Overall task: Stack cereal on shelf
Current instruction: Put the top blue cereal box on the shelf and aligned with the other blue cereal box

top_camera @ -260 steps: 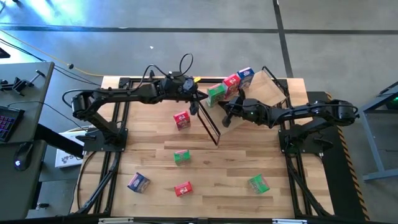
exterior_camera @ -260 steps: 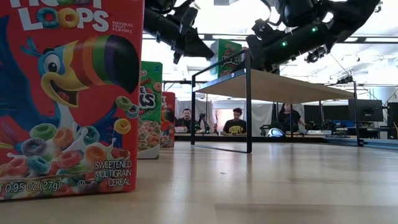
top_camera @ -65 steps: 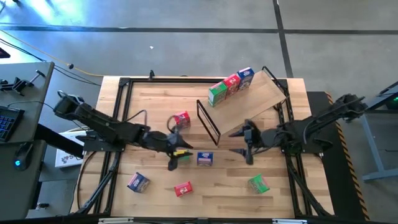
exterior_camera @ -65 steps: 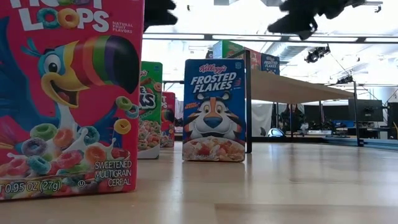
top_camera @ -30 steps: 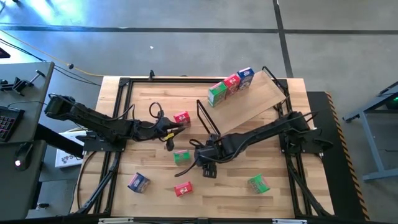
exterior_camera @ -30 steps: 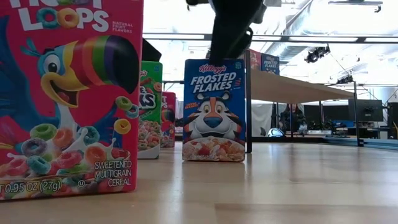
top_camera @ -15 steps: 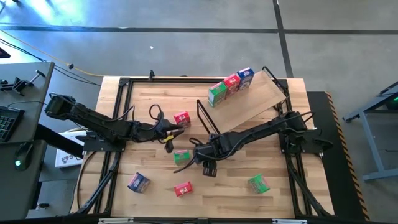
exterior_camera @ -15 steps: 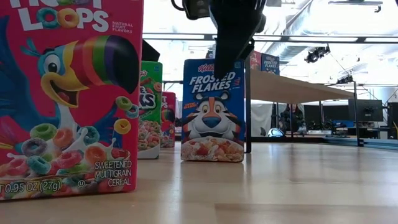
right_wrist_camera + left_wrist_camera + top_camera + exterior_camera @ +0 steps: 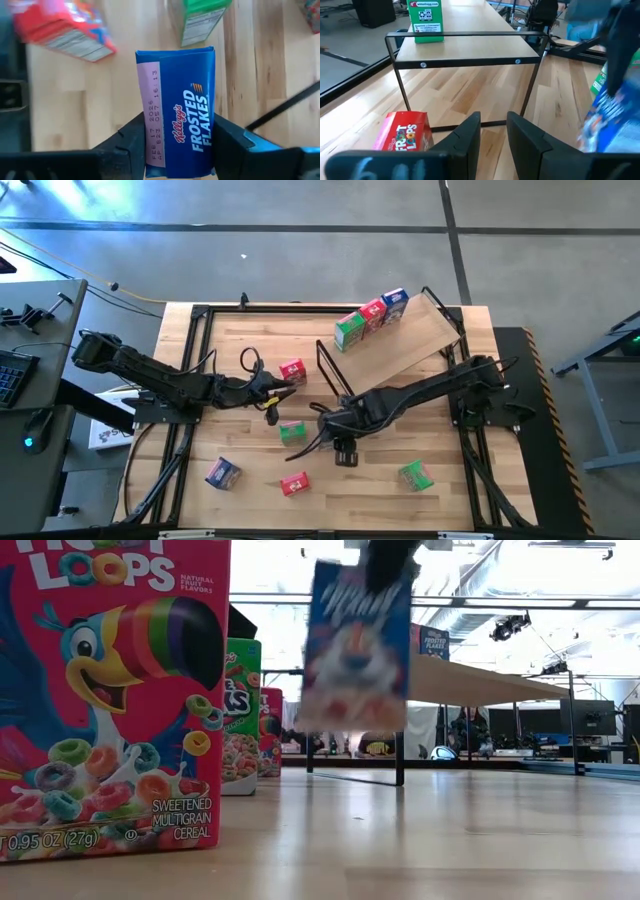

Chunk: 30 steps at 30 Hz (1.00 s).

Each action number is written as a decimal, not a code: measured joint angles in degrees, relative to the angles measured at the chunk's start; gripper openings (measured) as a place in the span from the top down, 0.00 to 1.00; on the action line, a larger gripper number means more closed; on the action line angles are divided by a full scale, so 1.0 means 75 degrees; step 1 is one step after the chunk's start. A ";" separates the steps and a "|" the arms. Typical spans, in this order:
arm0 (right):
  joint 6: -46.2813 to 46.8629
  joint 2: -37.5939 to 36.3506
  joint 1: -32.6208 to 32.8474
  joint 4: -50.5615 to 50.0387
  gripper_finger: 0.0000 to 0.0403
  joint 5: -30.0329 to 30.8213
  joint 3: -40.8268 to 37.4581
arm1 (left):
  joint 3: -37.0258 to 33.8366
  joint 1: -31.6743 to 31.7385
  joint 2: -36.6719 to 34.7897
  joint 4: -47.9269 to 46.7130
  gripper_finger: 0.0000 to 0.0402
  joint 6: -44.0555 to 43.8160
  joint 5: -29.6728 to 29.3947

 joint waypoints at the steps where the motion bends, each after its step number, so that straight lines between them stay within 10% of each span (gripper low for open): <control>1: 0.0000 -0.0123 0.0050 -0.0192 0.62 -0.0002 0.0078 | 0.0000 0.0000 0.0000 -0.0002 0.79 0.0002 0.0000; 15: -0.0472 -0.2377 0.0207 -0.4333 0.62 0.1006 0.0804 | 0.0003 0.0647 -0.0003 0.0523 0.79 0.0189 0.1503; 30: -0.5727 -0.3925 -0.3992 -0.4367 0.62 0.1021 0.0322 | 0.0003 0.2032 -0.0003 0.0762 0.79 0.0460 0.2931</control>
